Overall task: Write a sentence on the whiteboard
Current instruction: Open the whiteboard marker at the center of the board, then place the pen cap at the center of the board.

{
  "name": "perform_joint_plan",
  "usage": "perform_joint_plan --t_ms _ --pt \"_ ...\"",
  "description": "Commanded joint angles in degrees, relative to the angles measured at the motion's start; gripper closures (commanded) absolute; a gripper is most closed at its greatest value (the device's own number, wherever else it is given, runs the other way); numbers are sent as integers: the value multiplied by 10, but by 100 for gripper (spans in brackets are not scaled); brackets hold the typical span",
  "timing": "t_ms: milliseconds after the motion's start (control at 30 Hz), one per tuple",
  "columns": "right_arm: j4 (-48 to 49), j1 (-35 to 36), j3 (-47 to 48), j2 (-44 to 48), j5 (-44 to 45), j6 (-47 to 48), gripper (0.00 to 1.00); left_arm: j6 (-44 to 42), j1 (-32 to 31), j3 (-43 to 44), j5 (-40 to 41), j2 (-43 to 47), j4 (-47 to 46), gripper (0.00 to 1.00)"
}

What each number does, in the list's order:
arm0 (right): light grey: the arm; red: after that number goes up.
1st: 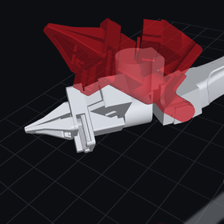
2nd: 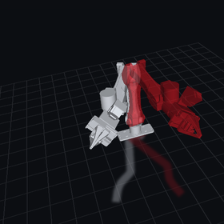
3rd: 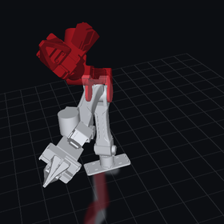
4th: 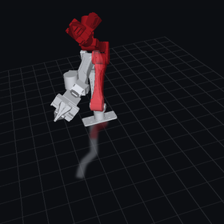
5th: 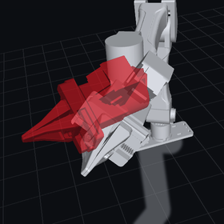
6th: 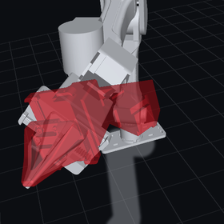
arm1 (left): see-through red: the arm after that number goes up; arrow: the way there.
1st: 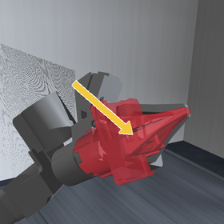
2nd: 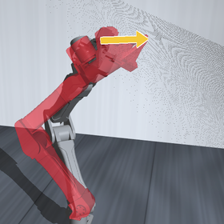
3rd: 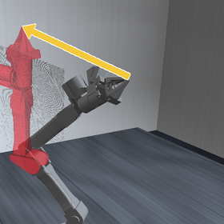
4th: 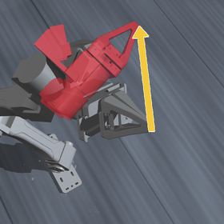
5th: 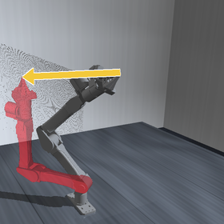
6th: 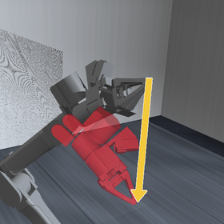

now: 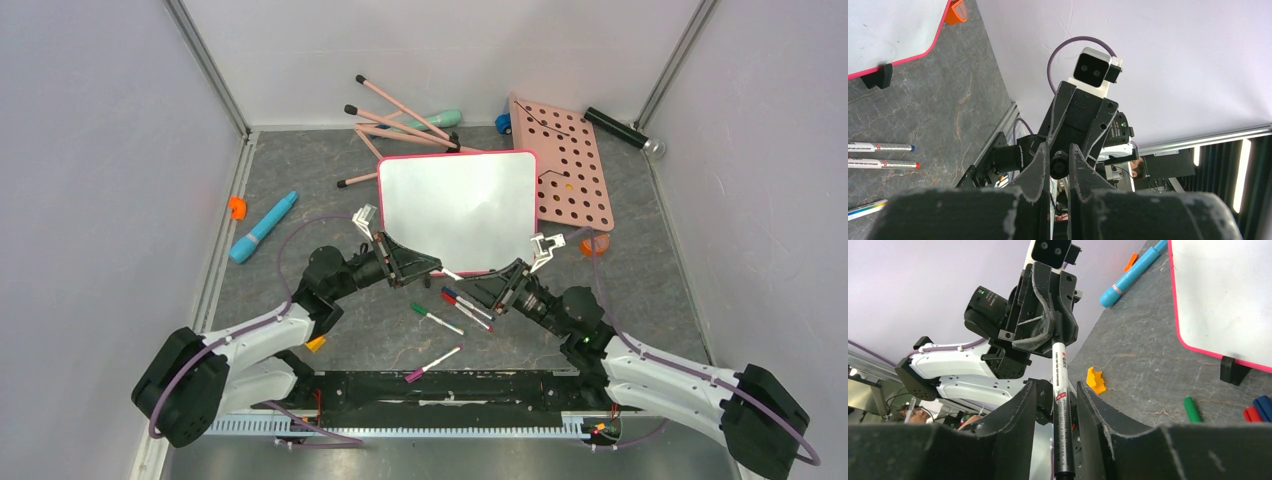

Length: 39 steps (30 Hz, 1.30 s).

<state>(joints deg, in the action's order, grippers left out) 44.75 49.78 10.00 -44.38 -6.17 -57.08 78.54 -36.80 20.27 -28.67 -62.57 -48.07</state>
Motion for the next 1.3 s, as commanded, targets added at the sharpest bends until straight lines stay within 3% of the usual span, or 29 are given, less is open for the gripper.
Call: perform_joint_plan --t_ms 0,167,233,500,567,700,833,900,967,1167,1267 --pt "35 1 26 -16 -5 1 65 -2 -7 12 2 -8 -12 98" --pt "58 2 22 -27 -1 -2 80 0 -11 4 3 -21 -25 98" --pt "57 1 23 -31 -3 -3 100 1 -11 -1 3 -24 -32 98" --pt "55 1 9 -17 -3 -4 100 -4 -3 -6 2 -19 -25 98" --pt "41 2 -6 7 -10 -3 100 19 55 -30 -9 -10 -39 98" --pt "-36 1 -85 117 20 -6 100 41 253 -85 -116 14 -54 98" --pt "-167 1 -109 236 80 17 100 -55 293 -54 -132 58 133 98" --pt "-225 1 -89 260 101 42 100 -82 295 -50 -121 80 186 98" --pt "-280 1 -60 266 115 72 100 -139 296 -29 -97 103 303 98" --pt "-424 1 38 233 152 172 100 -269 296 17 50 177 598 98" --pt "-480 1 75 218 173 213 100 -291 296 41 129 188 690 98"
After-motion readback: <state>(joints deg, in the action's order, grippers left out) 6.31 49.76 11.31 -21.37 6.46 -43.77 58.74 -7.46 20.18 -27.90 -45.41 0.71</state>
